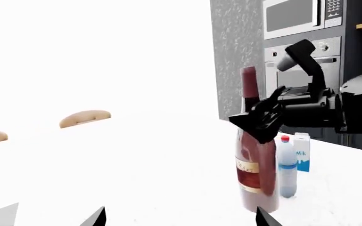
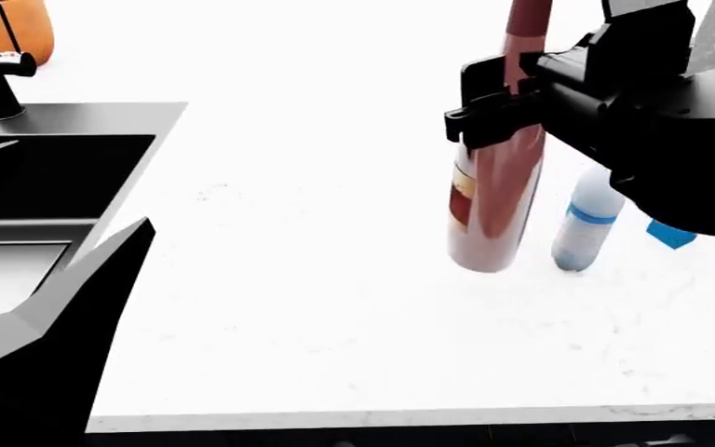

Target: Move the drinks to the dining counter.

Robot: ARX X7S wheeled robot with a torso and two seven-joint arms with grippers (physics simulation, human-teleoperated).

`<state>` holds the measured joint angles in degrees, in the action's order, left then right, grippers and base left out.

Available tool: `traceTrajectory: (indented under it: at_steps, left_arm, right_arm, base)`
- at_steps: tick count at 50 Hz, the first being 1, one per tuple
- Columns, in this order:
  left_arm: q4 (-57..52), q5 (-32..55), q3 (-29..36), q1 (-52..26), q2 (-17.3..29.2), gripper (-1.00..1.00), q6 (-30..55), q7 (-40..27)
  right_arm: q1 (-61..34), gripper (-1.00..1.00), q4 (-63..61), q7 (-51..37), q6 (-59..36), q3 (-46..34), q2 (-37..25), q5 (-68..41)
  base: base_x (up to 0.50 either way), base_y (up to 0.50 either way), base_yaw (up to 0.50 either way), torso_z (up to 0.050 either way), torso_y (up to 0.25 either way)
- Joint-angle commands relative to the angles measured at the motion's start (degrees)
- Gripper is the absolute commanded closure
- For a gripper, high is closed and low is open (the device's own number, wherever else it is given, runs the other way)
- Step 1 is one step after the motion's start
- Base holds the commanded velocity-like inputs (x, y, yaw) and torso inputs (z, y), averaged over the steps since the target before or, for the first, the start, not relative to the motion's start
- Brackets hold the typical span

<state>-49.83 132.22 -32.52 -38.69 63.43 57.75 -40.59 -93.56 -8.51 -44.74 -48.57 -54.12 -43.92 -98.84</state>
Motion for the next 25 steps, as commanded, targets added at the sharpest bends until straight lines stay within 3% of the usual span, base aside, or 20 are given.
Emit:
traceTrajectory:
  at_steps: [1, 25]
  left_arm:
    - [-0.09, -0.12, 0.10, 0.05, -0.10, -1.00, 0.02, -0.03]
    - [0.00, -0.06, 0.08, 0.04, -0.07, -1.00, 0.04, 0.10]
  right_arm:
    - [3.10, 1.00, 4.99, 3.34, 3.99, 0.60, 2.39, 6.92]
    - [8.12, 1.00, 5.86, 4.31, 8.29, -0.22, 3.19, 10.78]
  base:
    - [0.00, 0.00, 0.00, 0.000, 0.000]
    - [0.00, 0.00, 0.00, 0.000, 0.001]
